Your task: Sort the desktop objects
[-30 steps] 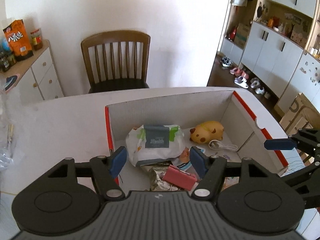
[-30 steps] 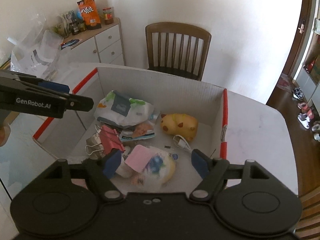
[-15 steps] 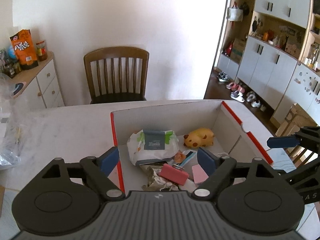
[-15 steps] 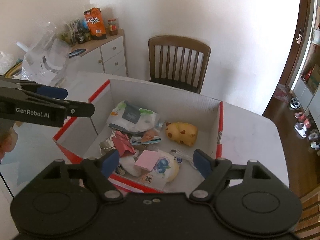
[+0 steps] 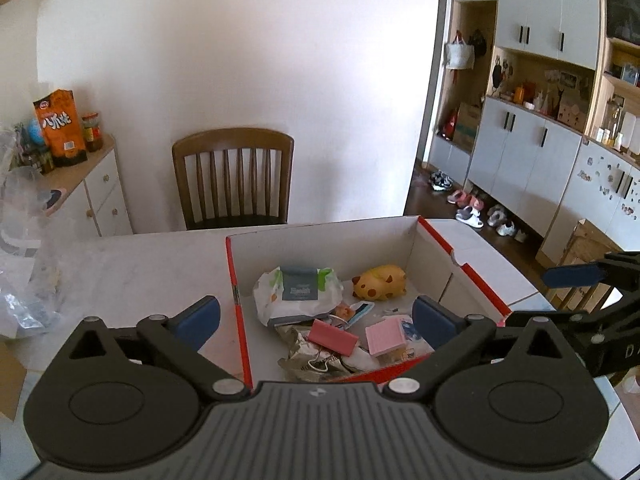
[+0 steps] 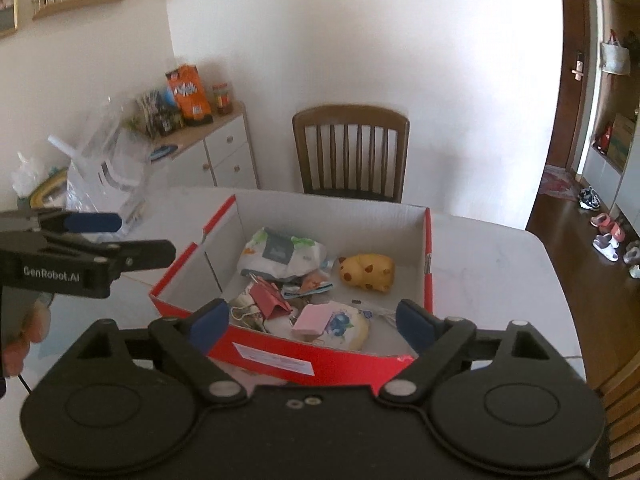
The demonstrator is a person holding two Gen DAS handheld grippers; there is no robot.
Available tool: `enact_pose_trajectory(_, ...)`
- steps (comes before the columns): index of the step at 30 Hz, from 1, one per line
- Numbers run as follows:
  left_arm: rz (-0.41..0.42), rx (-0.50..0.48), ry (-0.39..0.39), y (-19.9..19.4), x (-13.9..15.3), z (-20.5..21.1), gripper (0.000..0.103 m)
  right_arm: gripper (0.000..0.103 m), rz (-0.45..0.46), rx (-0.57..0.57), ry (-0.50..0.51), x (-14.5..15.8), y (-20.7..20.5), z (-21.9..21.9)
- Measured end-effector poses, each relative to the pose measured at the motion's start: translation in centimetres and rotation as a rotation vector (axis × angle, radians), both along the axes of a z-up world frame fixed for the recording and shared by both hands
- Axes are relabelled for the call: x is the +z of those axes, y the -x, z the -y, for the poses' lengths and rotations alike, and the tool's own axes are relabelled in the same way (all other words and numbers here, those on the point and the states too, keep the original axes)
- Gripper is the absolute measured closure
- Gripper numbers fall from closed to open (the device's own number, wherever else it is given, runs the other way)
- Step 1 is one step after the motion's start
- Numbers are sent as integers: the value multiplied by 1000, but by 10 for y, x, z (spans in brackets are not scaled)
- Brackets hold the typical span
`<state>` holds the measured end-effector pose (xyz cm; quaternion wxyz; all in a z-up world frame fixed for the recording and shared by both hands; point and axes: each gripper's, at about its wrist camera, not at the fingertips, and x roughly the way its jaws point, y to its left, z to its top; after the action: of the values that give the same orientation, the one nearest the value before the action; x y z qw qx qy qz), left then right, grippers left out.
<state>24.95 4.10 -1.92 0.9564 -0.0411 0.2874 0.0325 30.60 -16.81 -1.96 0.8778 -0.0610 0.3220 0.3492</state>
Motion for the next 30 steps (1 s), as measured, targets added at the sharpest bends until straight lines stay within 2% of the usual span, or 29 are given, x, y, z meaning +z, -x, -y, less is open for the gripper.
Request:
enact_pose_trajectory(5, 9, 3, 1, 20, 1, 5, 0, 3, 10, -11, -46, 3, 14, 12)
enact_pose_trajectory(10, 26, 12, 29, 38, 3, 5, 0, 1, 4, -19, -82, 1, 29, 22)
enact_pose_trajectory(13, -4, 9, 41, 44, -1, 5, 0, 1, 2, -24, -86, -3, 37, 26)
enact_pose_trajectory(19, -54, 19, 12, 52, -12, 9, 0, 1, -14, -19, -87, -11, 52, 29)
enact_pose_trajectory(30, -107, 22, -12, 54, -25, 17, 0, 1, -34, -46, -85, -17, 60, 37)
